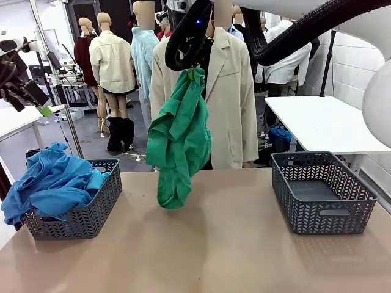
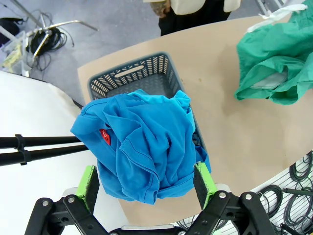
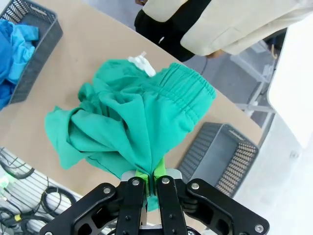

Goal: Sort the tops and bottoms.
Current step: Sort the clothes according to human instructions.

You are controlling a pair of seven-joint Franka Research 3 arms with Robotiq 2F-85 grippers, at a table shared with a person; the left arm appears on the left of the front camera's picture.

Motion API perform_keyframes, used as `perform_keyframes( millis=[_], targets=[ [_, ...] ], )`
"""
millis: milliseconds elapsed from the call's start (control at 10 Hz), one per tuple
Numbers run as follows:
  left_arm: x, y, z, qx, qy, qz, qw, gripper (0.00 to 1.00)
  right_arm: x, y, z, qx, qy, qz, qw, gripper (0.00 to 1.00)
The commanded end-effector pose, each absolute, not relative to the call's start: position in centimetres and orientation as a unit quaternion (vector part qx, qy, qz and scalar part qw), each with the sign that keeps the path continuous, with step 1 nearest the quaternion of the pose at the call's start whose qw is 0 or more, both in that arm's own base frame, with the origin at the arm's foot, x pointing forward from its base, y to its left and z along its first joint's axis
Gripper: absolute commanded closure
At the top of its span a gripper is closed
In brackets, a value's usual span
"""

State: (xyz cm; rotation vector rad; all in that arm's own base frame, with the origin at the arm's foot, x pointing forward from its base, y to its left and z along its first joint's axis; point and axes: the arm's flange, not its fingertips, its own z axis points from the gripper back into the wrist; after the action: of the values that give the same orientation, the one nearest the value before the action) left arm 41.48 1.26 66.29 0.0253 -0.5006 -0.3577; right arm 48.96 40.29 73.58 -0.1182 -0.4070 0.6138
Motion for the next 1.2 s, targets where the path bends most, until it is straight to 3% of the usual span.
perform_keyframes(
  millis=[0,1100],
  targets=[
    [41.47,1.38,66.35,0.011,-0.247,-0.175,0.953,0.00,48.55,39.92,73.38,-0.053,-0.205,0.301,0.930,1.00],
    [41.47,1.38,66.35,0.011,-0.247,-0.175,0.953,0.00,48.55,39.92,73.38,-0.053,-0.205,0.301,0.930,1.00]
  ],
)
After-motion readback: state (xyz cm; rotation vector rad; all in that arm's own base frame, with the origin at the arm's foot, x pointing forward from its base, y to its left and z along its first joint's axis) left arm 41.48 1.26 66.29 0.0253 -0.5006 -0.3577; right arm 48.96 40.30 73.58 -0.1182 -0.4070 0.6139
